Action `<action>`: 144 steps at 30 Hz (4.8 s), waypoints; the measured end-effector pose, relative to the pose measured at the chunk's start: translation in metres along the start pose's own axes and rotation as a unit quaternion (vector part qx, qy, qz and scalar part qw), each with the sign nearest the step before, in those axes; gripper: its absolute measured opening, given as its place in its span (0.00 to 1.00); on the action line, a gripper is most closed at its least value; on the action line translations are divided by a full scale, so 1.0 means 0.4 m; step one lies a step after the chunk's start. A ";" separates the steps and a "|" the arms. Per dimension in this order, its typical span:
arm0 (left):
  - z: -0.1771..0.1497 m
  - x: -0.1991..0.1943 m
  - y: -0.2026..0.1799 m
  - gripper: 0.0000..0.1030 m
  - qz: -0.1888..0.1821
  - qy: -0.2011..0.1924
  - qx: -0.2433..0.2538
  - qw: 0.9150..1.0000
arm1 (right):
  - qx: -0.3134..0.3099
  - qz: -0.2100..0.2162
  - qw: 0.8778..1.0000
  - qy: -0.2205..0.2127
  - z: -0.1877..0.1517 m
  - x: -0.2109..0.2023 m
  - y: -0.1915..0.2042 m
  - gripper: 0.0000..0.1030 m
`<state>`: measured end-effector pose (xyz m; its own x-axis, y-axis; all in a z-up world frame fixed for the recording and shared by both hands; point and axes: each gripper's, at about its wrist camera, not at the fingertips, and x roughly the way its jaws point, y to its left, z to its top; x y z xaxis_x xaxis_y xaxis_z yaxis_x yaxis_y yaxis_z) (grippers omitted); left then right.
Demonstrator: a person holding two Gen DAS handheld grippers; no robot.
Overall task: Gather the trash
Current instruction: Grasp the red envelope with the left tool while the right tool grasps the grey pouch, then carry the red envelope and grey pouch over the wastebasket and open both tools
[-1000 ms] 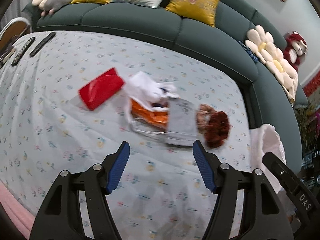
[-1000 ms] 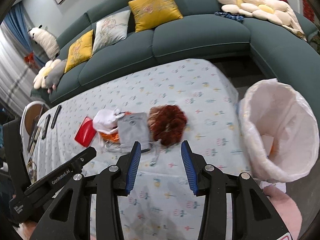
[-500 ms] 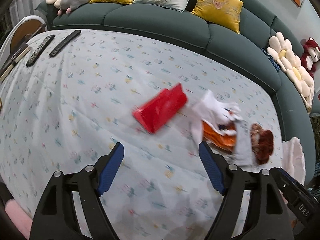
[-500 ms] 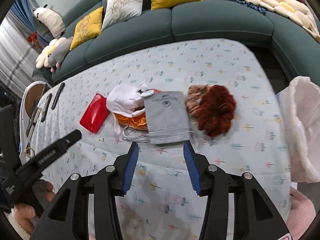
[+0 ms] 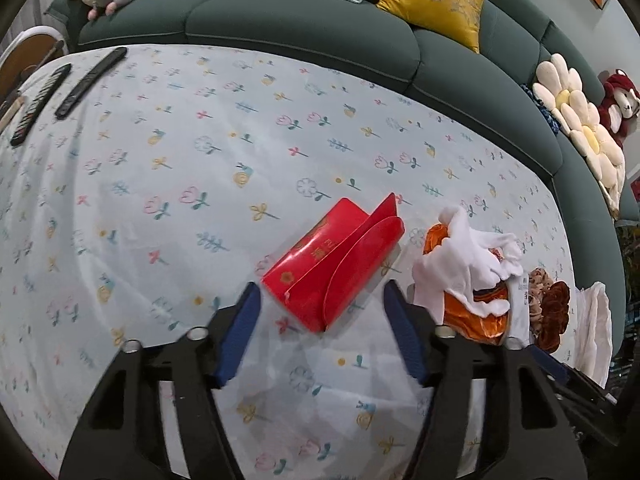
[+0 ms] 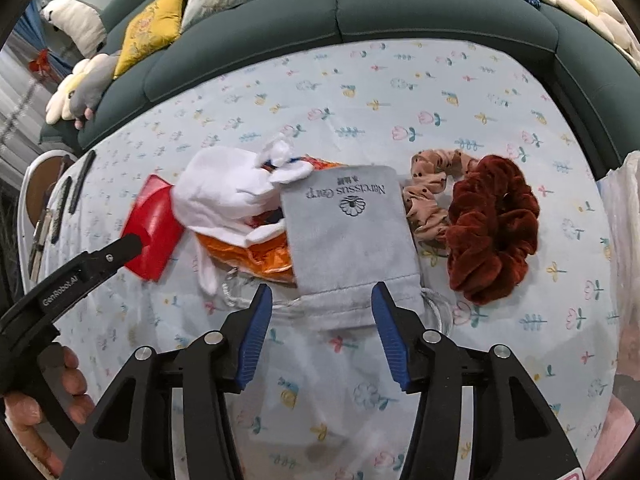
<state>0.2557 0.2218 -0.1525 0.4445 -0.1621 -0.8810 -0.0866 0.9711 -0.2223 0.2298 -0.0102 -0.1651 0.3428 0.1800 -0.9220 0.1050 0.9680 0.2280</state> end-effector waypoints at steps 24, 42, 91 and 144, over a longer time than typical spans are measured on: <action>-0.141 -0.054 -0.053 0.04 -0.020 0.025 -0.035 0.999 | -0.030 0.018 0.999 0.001 -0.068 -0.045 -0.002 0.08; -0.239 -0.214 -0.250 0.04 -0.035 -0.011 0.038 0.999 | -0.007 0.063 0.996 -0.066 -0.147 -0.253 -0.053 0.08; -0.307 -0.116 -0.343 0.01 -0.046 0.056 -0.029 0.997 | 0.082 0.065 0.989 -0.106 -0.196 -0.338 -0.322 0.08; -0.271 -0.111 -0.558 0.00 -0.085 0.079 -0.038 0.993 | 0.117 0.064 0.983 -0.127 -0.163 -0.343 -0.432 0.08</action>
<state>0.1586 -0.0067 -0.1089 0.3146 -0.3542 -0.8807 -0.0924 0.9119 -0.3998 0.1037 -0.1905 -0.0983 0.5860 0.2192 -0.7801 0.2479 0.8680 0.4302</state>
